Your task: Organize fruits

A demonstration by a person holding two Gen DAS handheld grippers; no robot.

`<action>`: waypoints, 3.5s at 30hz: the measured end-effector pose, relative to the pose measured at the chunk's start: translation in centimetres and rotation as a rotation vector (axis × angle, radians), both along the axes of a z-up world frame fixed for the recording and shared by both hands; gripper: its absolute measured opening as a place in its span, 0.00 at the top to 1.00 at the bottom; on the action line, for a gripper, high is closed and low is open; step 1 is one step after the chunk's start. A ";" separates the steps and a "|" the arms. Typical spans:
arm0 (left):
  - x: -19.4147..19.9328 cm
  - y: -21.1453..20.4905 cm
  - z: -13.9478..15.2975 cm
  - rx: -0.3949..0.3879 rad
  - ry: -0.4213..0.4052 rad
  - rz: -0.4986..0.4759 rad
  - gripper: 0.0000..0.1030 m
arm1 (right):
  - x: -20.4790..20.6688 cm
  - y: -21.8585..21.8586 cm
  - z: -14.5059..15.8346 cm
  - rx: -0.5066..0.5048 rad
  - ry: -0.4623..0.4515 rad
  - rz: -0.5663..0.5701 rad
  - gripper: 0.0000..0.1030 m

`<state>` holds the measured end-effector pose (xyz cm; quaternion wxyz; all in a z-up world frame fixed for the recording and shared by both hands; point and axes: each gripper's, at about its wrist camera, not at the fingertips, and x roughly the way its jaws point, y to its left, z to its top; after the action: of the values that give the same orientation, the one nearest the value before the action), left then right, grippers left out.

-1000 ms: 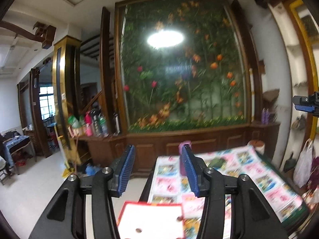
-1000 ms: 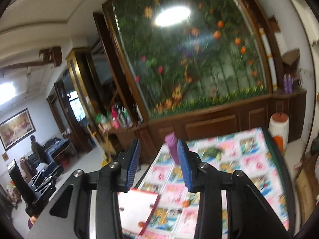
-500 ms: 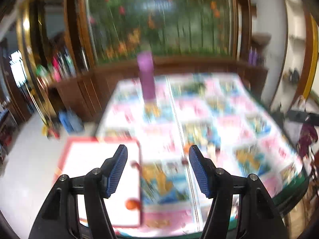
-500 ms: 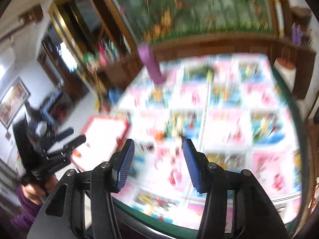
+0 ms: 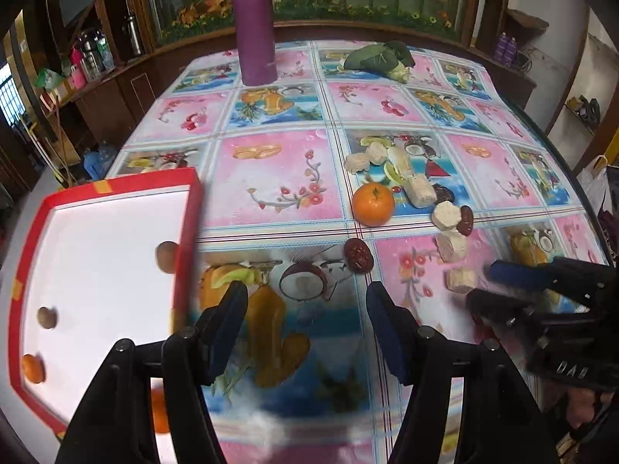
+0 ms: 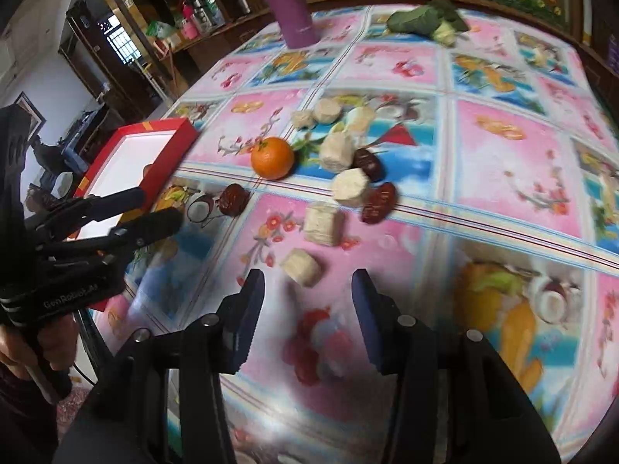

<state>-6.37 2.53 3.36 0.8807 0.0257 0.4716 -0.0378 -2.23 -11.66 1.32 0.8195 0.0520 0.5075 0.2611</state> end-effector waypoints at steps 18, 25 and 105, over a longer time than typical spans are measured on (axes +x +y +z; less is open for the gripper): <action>4.2 -2.0 -3.1 -0.045 0.080 -0.095 0.54 | -0.5 -4.6 -0.5 0.121 -0.007 -0.255 0.76; 4.6 -2.5 -3.2 -0.040 0.056 -0.105 0.65 | 0.1 -6.8 -0.9 0.201 -0.044 -0.362 0.76; -7.6 17.7 0.5 0.149 -0.114 0.362 0.69 | 2.1 19.2 6.1 0.254 -0.109 0.036 0.53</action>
<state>-13.97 20.24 3.88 0.8940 0.0078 0.4193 0.1578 -0.11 7.53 7.44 0.8277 0.1321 0.4260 0.3404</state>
